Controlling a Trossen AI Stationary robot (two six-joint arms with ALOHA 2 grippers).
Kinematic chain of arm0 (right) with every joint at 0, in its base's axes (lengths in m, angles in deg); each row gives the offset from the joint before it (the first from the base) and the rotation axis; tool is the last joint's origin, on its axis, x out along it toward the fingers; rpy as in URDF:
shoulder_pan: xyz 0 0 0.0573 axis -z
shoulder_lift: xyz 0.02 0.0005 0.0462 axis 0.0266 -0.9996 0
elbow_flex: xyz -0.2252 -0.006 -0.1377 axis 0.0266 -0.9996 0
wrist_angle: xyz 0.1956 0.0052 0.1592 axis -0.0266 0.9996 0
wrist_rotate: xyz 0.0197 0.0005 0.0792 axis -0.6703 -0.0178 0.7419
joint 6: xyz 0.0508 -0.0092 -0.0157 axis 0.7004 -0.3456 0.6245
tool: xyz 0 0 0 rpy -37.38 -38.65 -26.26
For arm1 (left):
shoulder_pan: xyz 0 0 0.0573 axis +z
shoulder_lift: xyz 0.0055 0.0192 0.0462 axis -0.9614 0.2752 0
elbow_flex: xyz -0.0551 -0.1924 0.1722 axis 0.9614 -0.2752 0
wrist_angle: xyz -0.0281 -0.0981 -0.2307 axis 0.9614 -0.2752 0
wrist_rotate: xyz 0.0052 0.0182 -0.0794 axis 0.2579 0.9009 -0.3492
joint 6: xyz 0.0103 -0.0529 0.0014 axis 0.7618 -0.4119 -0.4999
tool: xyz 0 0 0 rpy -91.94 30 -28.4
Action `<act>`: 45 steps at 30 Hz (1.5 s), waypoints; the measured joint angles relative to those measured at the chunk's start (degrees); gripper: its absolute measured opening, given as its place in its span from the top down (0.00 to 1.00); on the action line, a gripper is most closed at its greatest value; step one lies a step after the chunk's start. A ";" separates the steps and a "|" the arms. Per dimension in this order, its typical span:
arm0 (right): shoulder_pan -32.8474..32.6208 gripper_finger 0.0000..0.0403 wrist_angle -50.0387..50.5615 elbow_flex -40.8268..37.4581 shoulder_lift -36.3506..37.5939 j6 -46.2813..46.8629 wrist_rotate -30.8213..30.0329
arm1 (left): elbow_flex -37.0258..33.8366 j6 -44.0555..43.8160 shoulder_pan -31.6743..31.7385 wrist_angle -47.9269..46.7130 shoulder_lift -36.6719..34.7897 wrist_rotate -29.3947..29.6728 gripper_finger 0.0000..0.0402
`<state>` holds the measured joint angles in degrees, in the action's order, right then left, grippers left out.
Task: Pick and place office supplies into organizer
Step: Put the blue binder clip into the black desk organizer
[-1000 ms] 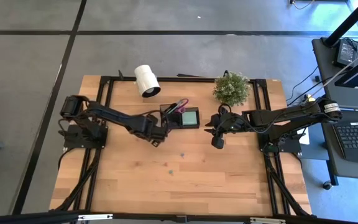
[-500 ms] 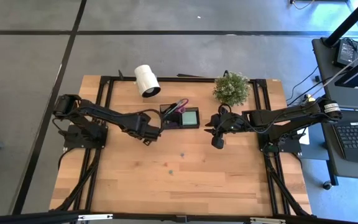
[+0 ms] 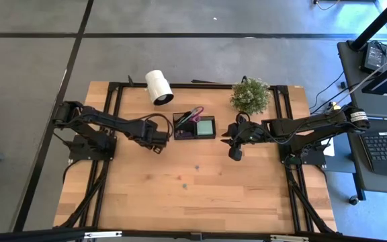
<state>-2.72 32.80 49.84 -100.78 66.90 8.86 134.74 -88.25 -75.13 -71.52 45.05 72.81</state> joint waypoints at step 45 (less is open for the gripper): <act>0.00 0.74 0.02 0.00 -0.01 -1.43 -0.02 | -5.10 2.39 4.37 11.41 0.47 -7.34 0.60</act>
<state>-2.72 32.82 49.84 -100.80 65.46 8.84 129.64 -85.87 -70.76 -60.11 45.52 65.47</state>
